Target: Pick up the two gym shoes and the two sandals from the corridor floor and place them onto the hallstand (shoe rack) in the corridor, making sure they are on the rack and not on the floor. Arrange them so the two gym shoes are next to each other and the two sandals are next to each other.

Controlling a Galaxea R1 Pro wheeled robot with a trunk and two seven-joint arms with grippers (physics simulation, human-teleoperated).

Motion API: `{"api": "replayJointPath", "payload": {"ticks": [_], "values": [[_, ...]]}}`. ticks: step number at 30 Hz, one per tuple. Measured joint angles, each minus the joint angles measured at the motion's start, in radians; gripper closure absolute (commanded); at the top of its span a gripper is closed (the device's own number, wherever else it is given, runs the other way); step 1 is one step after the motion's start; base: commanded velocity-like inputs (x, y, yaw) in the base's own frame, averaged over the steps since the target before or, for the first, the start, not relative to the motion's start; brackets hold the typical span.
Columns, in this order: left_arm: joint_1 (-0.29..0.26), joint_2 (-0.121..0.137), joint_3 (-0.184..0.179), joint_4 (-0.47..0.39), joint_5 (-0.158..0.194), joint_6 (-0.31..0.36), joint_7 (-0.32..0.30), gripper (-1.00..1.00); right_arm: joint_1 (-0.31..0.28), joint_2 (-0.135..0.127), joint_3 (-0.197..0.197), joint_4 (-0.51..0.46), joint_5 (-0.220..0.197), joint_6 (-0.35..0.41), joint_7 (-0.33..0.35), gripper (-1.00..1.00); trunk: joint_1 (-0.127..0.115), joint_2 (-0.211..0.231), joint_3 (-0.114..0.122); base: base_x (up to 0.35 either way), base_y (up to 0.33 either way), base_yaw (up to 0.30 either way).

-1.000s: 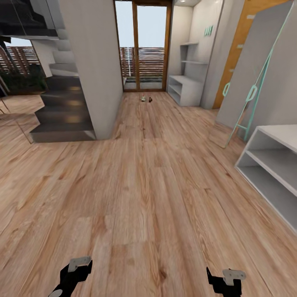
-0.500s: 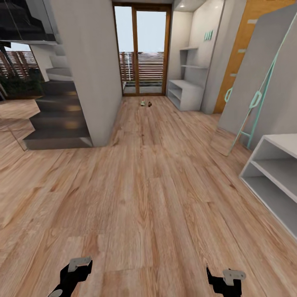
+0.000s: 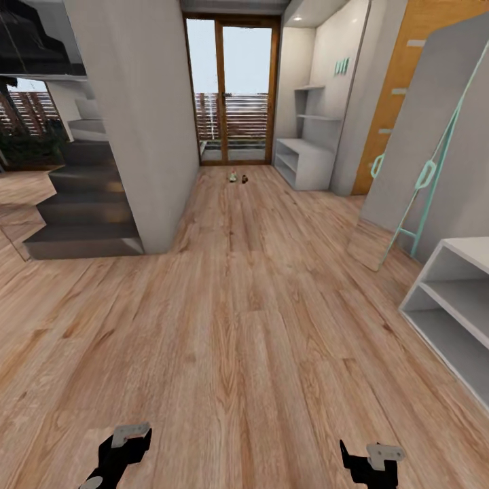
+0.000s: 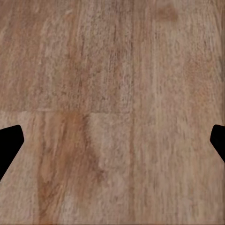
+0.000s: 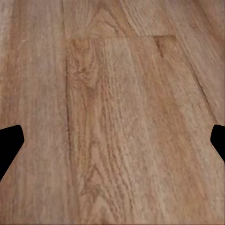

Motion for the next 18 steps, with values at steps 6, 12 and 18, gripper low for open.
{"api": "replayJointPath", "payload": {"ticks": [6,12,18], "values": [[0.000,0.000,0.000,0.000,0.000,0.000,0.000,-1.00,-0.001,0.000,-0.001,0.001,0.000,0.000,0.000,-1.00,0.000,0.000,0.007,0.338,-0.106,0.000],[0.000,0.000,0.000,0.000,0.001,0.000,0.000,-1.00,0.000,0.000,-0.002,0.002,0.000,0.000,0.000,-1.00,0.000,0.000,0.009,0.338,-0.105,0.000],[0.000,0.002,0.000,0.000,0.002,0.000,0.000,-1.00,0.000,0.000,-0.002,0.001,0.001,0.000,0.001,-1.00,0.000,0.000,0.009,0.338,-0.105,0.000]]}}
